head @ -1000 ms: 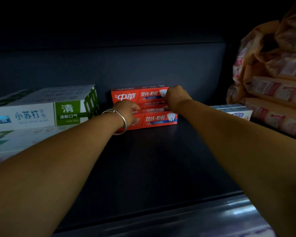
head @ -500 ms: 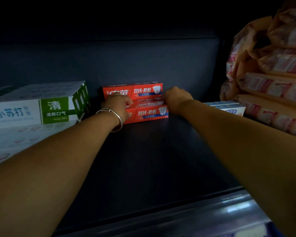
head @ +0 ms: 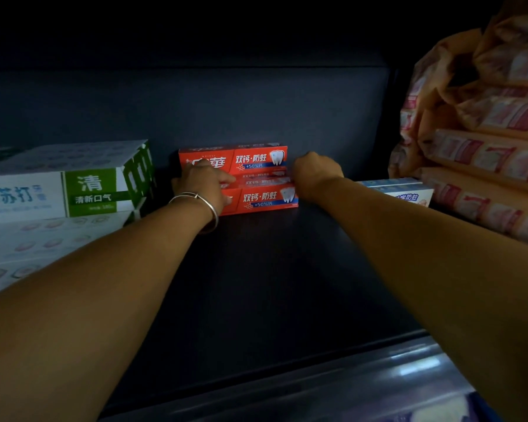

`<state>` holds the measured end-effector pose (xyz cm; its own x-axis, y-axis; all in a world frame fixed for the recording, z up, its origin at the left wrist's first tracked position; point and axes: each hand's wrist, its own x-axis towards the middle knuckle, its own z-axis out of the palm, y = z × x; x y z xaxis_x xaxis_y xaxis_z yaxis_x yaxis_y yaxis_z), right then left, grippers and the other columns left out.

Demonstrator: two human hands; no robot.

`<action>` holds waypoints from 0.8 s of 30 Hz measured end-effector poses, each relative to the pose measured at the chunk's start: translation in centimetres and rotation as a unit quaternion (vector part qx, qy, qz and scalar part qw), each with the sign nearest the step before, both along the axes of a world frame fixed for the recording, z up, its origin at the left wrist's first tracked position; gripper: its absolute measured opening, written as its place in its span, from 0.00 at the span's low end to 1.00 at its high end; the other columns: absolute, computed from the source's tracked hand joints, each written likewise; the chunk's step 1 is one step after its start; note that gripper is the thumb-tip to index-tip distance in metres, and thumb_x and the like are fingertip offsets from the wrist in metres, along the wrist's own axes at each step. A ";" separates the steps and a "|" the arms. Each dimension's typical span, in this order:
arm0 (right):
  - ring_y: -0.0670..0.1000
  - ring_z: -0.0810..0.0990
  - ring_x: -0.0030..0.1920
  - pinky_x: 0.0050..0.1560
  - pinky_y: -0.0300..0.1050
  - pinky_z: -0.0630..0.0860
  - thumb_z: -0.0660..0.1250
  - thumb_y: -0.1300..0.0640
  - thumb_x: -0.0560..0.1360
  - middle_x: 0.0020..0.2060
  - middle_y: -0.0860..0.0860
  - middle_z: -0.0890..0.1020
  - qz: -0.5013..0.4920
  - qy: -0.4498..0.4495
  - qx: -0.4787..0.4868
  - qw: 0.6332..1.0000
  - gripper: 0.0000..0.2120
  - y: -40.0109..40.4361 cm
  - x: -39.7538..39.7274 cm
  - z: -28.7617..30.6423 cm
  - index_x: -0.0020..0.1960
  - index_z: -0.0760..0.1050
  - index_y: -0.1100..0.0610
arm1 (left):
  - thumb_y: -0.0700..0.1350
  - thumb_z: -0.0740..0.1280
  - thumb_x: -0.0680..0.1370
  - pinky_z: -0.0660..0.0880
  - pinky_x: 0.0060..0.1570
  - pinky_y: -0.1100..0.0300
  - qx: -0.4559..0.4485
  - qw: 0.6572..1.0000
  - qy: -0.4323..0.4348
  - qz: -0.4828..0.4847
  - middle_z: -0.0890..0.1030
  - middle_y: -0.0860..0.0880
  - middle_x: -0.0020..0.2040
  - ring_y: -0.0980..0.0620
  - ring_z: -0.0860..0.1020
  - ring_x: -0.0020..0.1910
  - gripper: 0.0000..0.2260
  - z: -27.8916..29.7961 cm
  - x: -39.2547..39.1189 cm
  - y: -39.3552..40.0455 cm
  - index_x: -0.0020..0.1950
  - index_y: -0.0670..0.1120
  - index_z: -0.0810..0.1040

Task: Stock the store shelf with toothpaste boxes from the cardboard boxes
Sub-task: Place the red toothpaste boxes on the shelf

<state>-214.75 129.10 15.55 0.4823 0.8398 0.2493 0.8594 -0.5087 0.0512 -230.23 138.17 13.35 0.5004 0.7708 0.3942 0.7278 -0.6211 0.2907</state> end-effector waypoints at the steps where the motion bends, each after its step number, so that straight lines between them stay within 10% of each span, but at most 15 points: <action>1: 0.54 0.76 0.59 0.58 0.49 0.73 0.63 0.55 0.78 0.60 0.56 0.76 -0.001 -0.001 -0.001 1.000 0.16 -0.1 0.0 0.0 0.64 0.70 0.58 | 0.45 0.74 0.71 0.63 0.69 0.46 0.002 1.000 0.005 0.003 0.70 0.45 0.66 0.43 0.65 0.68 0.22 0.0 0.0 -0.1 0.64 0.52 0.76; 24: 0.57 0.71 0.65 0.65 0.53 0.65 0.62 0.53 0.77 0.65 0.54 0.73 0.065 -0.079 -0.075 0.992 0.21 -12.5 -6.2 0.8 0.70 0.67 0.52 | 0.48 0.66 0.77 0.66 0.65 0.55 -0.076 0.992 0.082 -0.056 0.68 0.45 0.70 0.44 0.68 0.67 0.24 2.7 -4.3 -14.8 0.72 0.46 0.66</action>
<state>-220.96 116.59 16.40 0.3322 0.9257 0.1811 0.8924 -0.3706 0.2575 -234.49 123.36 16.08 0.6335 0.7517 0.1832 0.7025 -0.6581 0.2708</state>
